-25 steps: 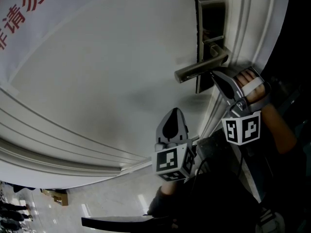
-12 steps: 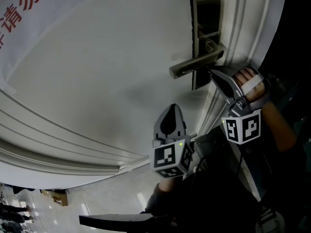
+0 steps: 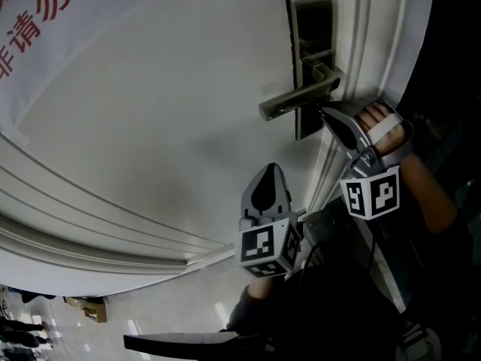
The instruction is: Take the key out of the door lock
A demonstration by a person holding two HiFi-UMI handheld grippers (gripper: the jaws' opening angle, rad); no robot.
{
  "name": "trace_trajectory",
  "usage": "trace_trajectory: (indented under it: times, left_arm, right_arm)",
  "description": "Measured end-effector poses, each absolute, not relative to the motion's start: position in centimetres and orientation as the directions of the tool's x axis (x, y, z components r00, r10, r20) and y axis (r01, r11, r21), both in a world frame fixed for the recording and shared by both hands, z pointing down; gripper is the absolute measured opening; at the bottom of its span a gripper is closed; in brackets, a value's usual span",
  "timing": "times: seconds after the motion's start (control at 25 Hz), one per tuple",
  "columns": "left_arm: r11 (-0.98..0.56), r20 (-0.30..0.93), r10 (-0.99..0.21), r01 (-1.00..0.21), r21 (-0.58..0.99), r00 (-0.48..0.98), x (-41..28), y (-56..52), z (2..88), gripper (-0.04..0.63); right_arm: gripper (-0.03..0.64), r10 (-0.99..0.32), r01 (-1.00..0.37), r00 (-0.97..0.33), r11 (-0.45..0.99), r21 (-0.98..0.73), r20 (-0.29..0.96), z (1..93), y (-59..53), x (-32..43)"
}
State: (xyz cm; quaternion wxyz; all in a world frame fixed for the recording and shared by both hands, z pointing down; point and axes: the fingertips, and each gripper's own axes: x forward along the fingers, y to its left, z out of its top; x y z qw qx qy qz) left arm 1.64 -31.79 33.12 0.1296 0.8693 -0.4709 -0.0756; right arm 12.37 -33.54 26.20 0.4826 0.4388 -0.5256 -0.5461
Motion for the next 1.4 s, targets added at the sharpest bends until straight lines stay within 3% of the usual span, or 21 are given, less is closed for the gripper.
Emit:
trace_trajectory:
  times: [1.4]
  left_arm:
    - [-0.520,-0.005,-0.839,-0.798,0.303,0.545,1.81,-32.34,33.59,0.000]
  right_arm:
    - [0.012,-0.990,0.043,-0.142,0.013,0.999,0.019,26.19,-33.52,12.37]
